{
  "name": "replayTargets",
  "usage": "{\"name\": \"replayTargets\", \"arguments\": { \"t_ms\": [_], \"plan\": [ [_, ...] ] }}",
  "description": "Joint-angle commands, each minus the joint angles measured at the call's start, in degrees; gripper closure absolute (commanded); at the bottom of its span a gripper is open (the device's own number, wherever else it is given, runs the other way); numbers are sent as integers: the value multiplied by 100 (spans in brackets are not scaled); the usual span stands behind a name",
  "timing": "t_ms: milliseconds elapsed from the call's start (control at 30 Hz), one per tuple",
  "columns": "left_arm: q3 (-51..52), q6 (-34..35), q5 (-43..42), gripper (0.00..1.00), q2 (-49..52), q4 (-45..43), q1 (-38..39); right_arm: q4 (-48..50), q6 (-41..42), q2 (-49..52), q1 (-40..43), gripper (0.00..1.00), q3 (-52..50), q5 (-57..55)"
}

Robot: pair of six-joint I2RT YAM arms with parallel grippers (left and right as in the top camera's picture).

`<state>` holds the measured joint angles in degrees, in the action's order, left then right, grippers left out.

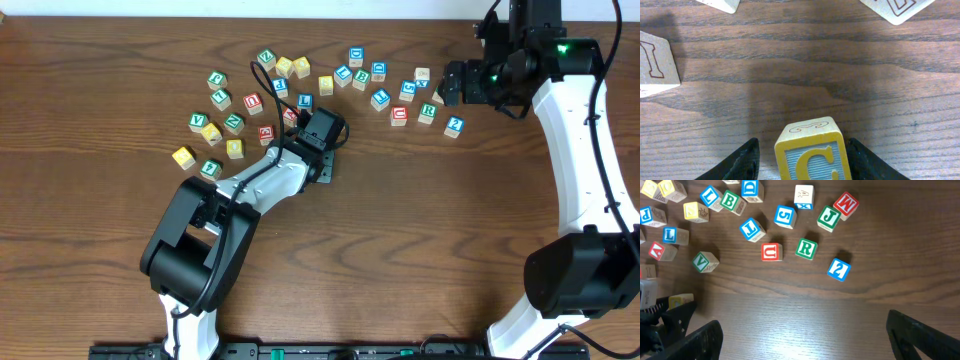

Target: Spell out CORL

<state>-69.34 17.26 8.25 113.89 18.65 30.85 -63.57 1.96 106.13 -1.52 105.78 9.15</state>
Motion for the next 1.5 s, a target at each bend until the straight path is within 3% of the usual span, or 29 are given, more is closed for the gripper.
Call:
{"name": "replayTargets", "arguments": {
  "t_ms": [0, 1467],
  "plan": [
    [35, -208, 17, 45, 66, 153, -28, -7, 33, -4, 35, 1, -24, -22],
    [13, -973, 186, 45, 59, 225, -28, -11, 33, -4, 35, 1, -24, -22]
  ]
}}
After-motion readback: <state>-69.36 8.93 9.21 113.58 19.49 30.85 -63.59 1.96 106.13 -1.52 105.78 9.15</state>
